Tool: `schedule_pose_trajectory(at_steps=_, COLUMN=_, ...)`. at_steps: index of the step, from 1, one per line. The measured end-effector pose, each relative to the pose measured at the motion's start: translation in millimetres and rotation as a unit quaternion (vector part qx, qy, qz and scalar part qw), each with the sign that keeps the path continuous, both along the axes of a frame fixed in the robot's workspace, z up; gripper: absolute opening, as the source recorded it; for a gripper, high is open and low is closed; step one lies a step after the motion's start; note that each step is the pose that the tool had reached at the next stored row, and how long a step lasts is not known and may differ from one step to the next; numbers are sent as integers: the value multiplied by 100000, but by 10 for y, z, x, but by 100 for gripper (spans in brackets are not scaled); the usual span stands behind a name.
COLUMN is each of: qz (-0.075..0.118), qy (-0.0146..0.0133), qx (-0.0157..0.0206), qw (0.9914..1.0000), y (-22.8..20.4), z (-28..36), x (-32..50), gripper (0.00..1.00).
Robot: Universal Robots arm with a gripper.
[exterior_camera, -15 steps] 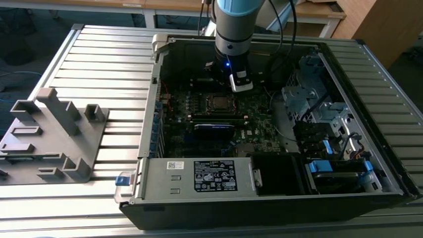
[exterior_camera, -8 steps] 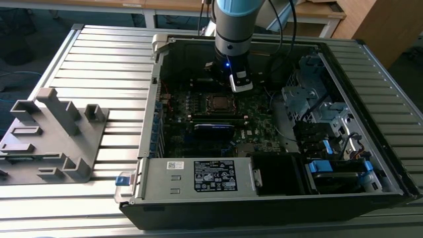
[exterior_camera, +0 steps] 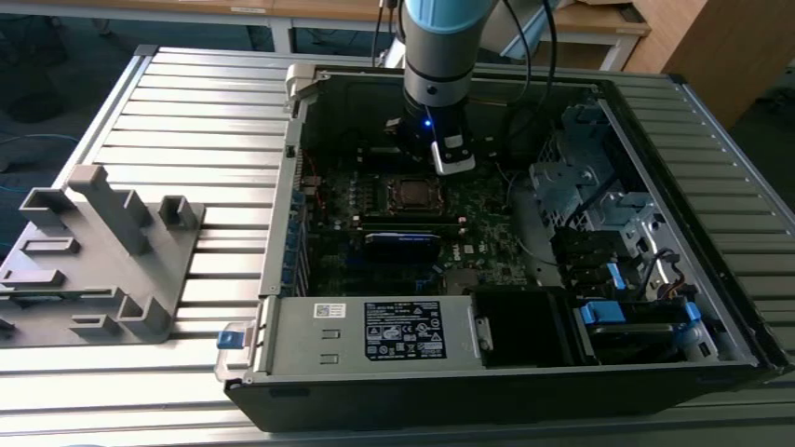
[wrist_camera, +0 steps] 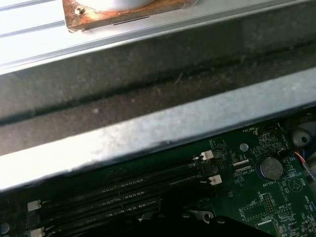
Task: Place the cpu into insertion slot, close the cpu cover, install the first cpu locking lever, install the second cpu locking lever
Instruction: 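Install the first cpu locking lever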
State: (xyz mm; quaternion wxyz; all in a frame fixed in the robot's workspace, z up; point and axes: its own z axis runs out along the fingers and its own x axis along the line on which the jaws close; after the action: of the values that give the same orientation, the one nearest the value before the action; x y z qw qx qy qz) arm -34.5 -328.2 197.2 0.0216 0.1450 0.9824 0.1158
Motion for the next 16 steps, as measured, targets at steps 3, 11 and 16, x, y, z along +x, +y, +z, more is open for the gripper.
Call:
schedule_pose_trajectory(at_steps=3, qz=14, qy=-155, qx=-43, qw=100000, y=-2, z=-1, x=1, gripper=11)
schedule_pose_trajectory(at_steps=11, qz=23, qy=-779, qx=-1189, qw=99990, y=-6, z=-3, x=-2, gripper=11)
schedule_pose_trajectory(at_steps=16, qz=22, qy=-1158, qx=-1227, qw=99986, y=-7, z=-12, x=-7, gripper=11)
